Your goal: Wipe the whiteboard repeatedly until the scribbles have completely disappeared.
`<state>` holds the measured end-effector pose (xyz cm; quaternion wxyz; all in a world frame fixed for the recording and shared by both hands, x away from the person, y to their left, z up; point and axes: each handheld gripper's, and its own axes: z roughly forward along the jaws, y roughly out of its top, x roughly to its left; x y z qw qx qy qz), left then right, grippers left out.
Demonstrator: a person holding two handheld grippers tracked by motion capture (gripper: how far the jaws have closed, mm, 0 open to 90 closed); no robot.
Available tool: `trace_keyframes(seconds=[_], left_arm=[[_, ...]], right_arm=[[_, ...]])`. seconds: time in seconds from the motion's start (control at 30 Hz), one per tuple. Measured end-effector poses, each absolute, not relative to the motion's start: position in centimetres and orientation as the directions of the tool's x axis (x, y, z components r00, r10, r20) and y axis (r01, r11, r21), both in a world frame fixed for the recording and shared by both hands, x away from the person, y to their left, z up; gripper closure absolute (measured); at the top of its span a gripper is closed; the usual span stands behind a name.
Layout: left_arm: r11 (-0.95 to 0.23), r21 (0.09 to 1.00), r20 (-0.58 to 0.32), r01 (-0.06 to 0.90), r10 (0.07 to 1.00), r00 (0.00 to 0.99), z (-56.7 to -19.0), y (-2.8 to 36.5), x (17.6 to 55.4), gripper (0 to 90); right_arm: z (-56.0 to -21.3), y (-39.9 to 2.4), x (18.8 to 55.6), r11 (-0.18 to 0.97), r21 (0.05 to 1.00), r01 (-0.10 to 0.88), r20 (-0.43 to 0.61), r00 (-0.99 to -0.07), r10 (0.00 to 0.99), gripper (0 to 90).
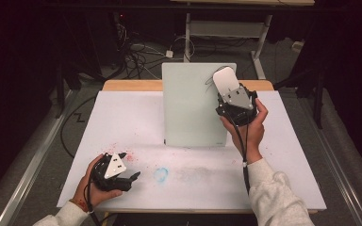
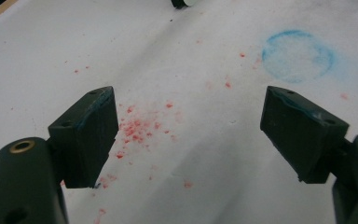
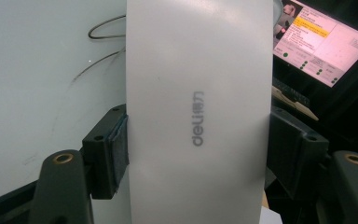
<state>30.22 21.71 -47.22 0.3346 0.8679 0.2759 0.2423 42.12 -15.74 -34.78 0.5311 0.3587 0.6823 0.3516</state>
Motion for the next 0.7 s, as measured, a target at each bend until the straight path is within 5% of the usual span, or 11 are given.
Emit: trace_keyframes(seconds=[0.7], left_arm=[[-0.63,0.708,0.245,0.319,0.644,0.725,-47.2,21.5,30.2,19.6]], right_arm=[[-37.9,-12.4,41.0,0.531,0.84,0.115,-0.497,-0.23,0.837,31.0]])
